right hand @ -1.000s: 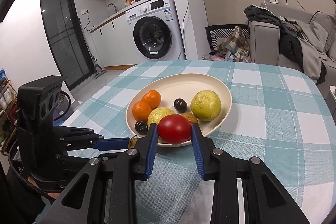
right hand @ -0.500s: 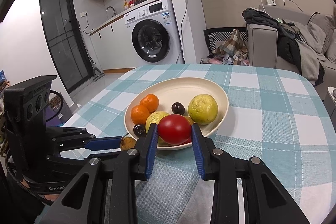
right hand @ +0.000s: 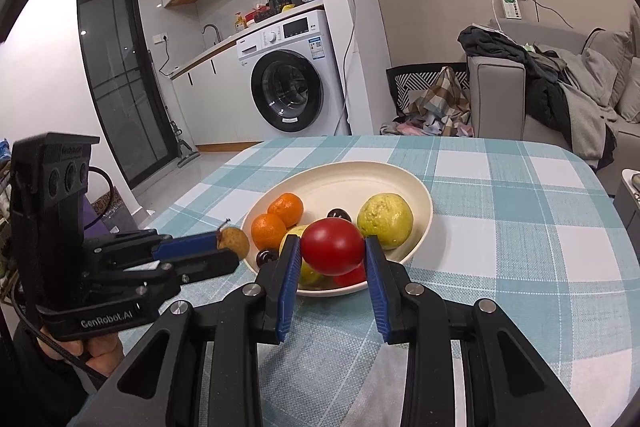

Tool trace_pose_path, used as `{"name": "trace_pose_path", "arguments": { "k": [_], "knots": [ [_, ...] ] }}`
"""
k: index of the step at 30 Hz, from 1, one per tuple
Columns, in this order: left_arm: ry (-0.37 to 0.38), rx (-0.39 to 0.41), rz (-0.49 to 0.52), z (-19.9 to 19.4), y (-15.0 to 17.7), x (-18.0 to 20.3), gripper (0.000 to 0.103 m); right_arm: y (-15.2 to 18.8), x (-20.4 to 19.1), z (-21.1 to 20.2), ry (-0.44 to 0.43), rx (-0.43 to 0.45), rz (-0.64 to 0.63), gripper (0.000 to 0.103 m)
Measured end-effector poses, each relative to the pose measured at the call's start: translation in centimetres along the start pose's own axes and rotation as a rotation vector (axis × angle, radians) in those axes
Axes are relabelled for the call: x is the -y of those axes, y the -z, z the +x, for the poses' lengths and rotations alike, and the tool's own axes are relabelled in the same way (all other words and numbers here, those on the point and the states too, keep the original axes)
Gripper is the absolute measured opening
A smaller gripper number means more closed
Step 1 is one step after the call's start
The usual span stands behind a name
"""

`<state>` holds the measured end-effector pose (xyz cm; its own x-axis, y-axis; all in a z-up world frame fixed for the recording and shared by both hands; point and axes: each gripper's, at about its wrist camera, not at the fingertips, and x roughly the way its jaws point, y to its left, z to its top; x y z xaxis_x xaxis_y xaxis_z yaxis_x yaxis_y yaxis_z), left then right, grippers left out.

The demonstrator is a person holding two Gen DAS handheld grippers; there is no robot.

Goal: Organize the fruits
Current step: 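Lower the pear and tomato into the plate and open both tools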

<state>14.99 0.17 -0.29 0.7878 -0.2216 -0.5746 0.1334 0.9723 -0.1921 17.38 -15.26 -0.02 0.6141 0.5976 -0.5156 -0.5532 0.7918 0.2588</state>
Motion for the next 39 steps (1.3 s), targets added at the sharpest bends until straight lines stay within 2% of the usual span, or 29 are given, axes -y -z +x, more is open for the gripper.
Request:
{"name": "trace_pose_path", "arguments": {
  "k": [6,15,28,39],
  "knots": [
    [-0.034,0.032,-0.002,0.1,-1.2,-0.3,0.022,-0.1,0.2,0.3,0.007,0.005,0.009,0.033],
    [-0.055,0.022,0.011,1.7,-2.2,-0.4,0.022,-1.5,0.4,2.2,0.022,-0.003,0.037,0.033],
    [-0.083,0.012,0.005,4.9,-3.8,-1.7,0.022,-2.8,0.1,5.4,0.022,-0.038,0.019,0.033],
    [-0.098,0.014,-0.006,6.7,-4.3,-2.6,0.022,-3.1,-0.2,6.6,0.032,-0.036,-0.009,0.033]
  ]
}}
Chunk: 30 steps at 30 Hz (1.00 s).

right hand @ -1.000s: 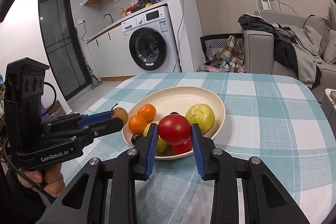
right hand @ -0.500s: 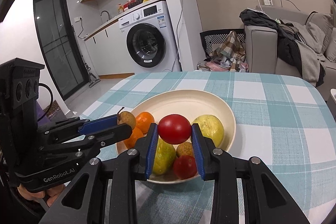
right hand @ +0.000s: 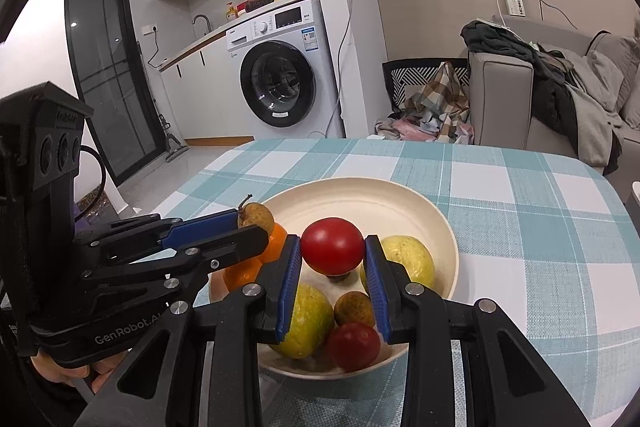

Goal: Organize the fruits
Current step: 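Lower the pear and tomato into the plate and open both tools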

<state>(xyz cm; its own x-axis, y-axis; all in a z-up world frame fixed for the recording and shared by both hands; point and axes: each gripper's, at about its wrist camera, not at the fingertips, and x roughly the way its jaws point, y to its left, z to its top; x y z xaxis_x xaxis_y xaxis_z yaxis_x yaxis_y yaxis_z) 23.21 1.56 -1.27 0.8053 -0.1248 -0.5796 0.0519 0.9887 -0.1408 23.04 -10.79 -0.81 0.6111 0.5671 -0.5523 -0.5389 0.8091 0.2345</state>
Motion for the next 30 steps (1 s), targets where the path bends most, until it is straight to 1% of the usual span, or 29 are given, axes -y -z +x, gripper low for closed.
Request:
{"name": "trace_pose_path", "arguments": {
  "k": [8,24,25,26,27,30],
  "knots": [
    [-0.016,-0.006,0.018,0.5,0.4,0.01,0.022,0.03,0.25,-0.12,-0.008,0.0,0.01,0.033],
    [-0.025,-0.017,0.004,0.74,0.67,-0.49,0.022,-0.03,0.57,0.05,-0.001,-0.005,0.028,0.033],
    [-0.027,-0.017,0.003,0.75,0.69,-0.58,0.023,-0.03,0.6,-0.01,0.0,-0.002,0.03,0.034],
    [-0.03,-0.016,0.002,0.64,0.7,-0.54,0.023,-0.04,0.66,-0.01,0.002,0.001,0.033,0.045],
    [-0.032,-0.014,0.001,0.55,0.72,-0.59,0.023,-0.02,0.72,-0.11,0.007,0.007,0.037,0.058],
    [-0.031,-0.01,-0.003,0.14,0.74,-0.69,0.023,0.09,0.96,-0.85,0.01,0.043,0.046,0.06]
  ]
}}
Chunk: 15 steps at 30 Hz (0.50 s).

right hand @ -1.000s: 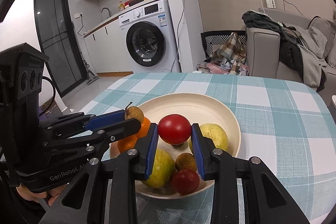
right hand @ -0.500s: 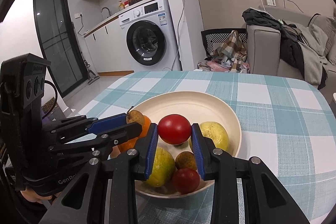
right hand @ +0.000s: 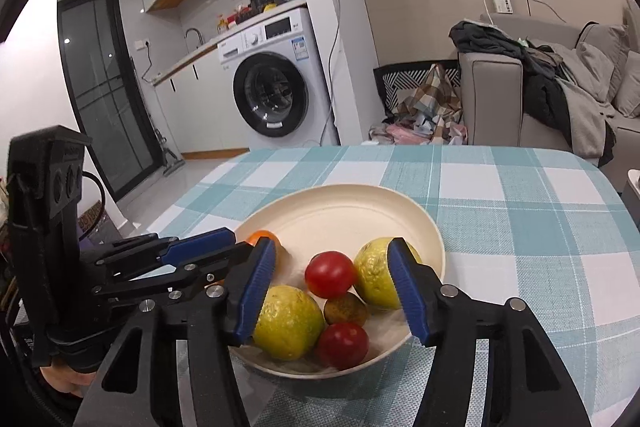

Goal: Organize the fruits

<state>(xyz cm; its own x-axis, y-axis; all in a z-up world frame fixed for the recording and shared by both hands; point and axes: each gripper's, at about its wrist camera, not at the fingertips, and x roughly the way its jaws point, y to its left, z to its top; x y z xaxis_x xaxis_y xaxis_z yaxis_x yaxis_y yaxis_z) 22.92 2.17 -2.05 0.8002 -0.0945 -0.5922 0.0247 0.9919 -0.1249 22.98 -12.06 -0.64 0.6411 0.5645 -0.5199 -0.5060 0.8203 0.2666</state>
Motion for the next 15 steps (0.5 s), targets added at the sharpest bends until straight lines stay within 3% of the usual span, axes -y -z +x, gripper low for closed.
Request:
{"name": "trace_pose_path", "arguments": {
  "k": [1,2,3,4,8,10,13,15],
  "knots": [
    [-0.005,0.001,0.001,-0.2,0.1,-0.1,0.027,0.1,0.0,-0.1,0.006,-0.002,-0.002,0.062],
    [-0.011,0.007,0.002,-0.4,0.3,-0.2,0.036,0.1,0.0,-0.2,0.005,-0.006,-0.002,0.071],
    [-0.016,0.012,0.0,-0.6,0.4,-0.3,0.041,0.2,0.1,-0.3,0.003,-0.01,0.003,0.087],
    [-0.023,0.016,-0.005,-0.9,0.6,-0.5,0.053,0.3,0.2,-0.5,0.012,-0.008,0.011,0.092],
    [-0.031,0.029,-0.036,-2.3,1.3,-1.2,0.085,0.7,0.6,-1.8,0.023,0.023,0.022,0.103],
    [-0.029,0.04,-0.045,-3.2,1.6,-1.4,0.087,1.1,0.7,-2.3,0.033,0.012,0.016,0.103],
    [-0.051,0.048,-0.05,-4.6,2.2,-1.4,0.102,1.6,0.9,-3.4,0.039,0.029,0.01,0.103],
    [-0.054,0.073,-0.05,-5.8,2.6,-1.3,0.102,1.8,0.9,-4.3,0.013,0.042,0.012,0.103]
  ]
}}
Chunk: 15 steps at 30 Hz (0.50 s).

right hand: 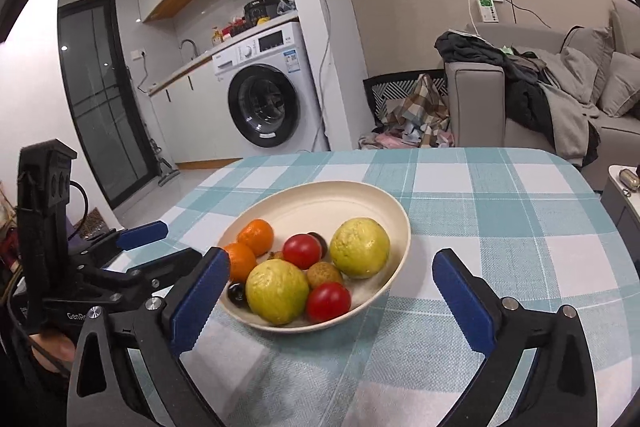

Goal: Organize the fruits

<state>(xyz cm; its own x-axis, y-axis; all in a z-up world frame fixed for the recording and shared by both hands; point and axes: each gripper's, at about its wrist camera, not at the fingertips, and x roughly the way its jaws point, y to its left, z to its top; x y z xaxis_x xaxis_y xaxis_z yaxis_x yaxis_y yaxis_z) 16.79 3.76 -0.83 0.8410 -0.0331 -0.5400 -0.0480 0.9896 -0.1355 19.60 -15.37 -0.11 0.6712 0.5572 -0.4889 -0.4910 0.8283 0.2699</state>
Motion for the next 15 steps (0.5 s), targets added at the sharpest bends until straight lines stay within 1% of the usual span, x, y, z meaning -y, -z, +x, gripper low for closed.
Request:
{"name": "trace_pose_path", "arguments": {
  "k": [3,8,11,15],
  "knots": [
    [-0.011,0.017,0.004,-1.4,0.4,0.1,0.102,0.4,-0.6,-1.2,-0.019,0.011,-0.021,0.103],
    [-0.017,0.033,0.011,-2.6,1.3,0.5,0.102,1.3,-1.7,-2.5,0.003,0.024,-0.086,0.103],
    [-0.021,0.034,0.024,-3.1,1.6,0.9,0.102,1.5,-1.9,-2.8,0.004,0.024,-0.096,0.103],
    [-0.008,0.05,0.026,-3.6,1.7,1.1,0.102,1.5,-2.0,-2.9,0.003,0.033,-0.098,0.103]
  ]
}}
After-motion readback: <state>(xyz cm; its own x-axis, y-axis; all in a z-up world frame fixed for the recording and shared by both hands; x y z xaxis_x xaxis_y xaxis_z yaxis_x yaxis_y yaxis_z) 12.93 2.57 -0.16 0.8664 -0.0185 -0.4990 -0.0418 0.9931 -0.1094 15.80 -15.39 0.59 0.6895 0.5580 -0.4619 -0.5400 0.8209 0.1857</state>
